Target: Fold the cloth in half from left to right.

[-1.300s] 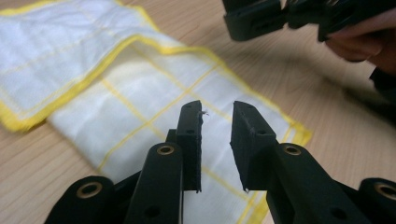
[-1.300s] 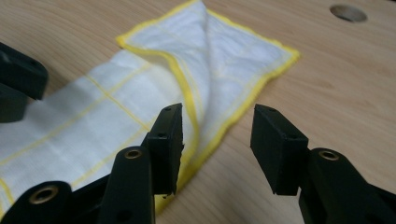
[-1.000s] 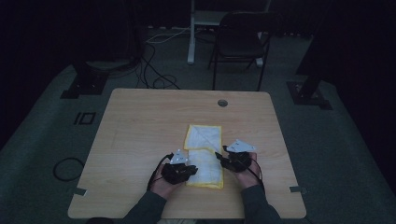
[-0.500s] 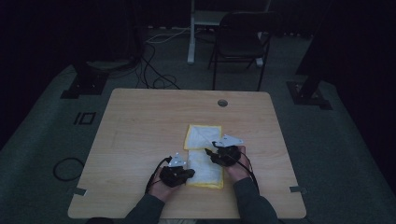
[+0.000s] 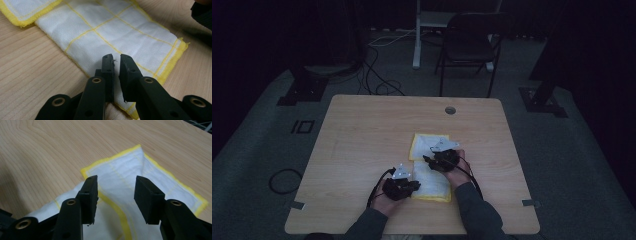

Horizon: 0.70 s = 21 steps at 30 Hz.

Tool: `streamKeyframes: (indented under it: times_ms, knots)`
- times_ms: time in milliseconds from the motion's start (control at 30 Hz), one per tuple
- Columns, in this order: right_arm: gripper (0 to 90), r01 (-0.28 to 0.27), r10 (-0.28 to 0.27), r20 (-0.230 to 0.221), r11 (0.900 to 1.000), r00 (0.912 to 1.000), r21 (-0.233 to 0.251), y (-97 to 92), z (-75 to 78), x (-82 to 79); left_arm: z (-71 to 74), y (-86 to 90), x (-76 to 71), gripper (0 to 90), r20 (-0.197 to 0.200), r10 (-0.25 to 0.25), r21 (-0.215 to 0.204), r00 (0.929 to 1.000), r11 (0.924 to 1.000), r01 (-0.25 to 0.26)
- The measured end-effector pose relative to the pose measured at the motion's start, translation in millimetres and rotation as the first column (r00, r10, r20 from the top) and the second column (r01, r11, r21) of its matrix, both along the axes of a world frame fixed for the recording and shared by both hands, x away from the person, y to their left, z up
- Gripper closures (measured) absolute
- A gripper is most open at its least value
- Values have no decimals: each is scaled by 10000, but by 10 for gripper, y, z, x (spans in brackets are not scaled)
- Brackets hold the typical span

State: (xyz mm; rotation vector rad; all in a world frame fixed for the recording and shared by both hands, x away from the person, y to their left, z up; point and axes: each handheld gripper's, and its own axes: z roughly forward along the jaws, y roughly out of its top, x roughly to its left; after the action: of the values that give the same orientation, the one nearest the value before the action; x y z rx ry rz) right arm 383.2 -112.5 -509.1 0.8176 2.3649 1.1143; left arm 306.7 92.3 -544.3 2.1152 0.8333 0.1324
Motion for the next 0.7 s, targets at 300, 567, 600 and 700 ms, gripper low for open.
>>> streamKeyframes:
  times_ms: [300, 567, 600, 700]
  knots:
    - [515, -553, 550, -60, 9954, 9985, -783, 177, -86, 63, -4, 0, 0, 811, -3, -19, 7, 10000, 10000, 19]
    - [514, -672, 723, 174, 9765, 9972, -2045, 337, -195, 91, -6, 0, -1, 806, -37, -30, -5, 10000, 10000, 30]
    - [525, -693, 736, 132, 9759, 9972, -2070, 340, -201, 100, -6, 0, -2, 806, -36, -30, -4, 10000, 10000, 30]
    - [634, -733, 747, 0, 9776, 9972, -1975, 337, -199, 116, -7, 0, -2, 806, -39, -34, -8, 10000, 10000, 34]
